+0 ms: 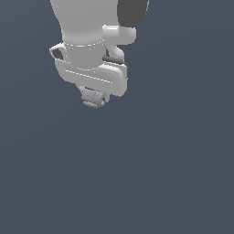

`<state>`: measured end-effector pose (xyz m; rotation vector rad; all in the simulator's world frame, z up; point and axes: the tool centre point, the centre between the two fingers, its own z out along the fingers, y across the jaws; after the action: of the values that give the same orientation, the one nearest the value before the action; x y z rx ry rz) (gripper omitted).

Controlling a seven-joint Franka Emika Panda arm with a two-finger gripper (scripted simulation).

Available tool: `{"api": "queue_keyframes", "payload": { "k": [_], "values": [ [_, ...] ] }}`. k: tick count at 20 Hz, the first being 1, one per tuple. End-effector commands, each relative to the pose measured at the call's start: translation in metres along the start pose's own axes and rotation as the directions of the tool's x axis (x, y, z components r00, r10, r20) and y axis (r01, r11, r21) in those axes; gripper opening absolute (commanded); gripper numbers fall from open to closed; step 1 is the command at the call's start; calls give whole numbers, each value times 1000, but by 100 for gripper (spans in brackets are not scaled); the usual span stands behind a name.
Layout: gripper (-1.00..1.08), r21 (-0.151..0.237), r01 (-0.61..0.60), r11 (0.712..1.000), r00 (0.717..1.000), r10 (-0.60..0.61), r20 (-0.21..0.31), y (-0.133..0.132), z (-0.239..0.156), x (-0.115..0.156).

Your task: Pick up the object and move it to a goal position.

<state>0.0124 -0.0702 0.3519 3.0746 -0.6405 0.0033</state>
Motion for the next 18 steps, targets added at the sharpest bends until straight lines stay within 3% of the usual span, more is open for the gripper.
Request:
{"api": "queue_keyframes", "payload": {
  "k": [1,10,18],
  "values": [
    [-100,0,1,1000,1000,-1,2,-3,-21,4],
    [-100,0,1,1000,1000,-1,2,-10,-79,18],
    [-100,0,1,1000,1000,-1,2,-14,-106,26]
  ]
}}
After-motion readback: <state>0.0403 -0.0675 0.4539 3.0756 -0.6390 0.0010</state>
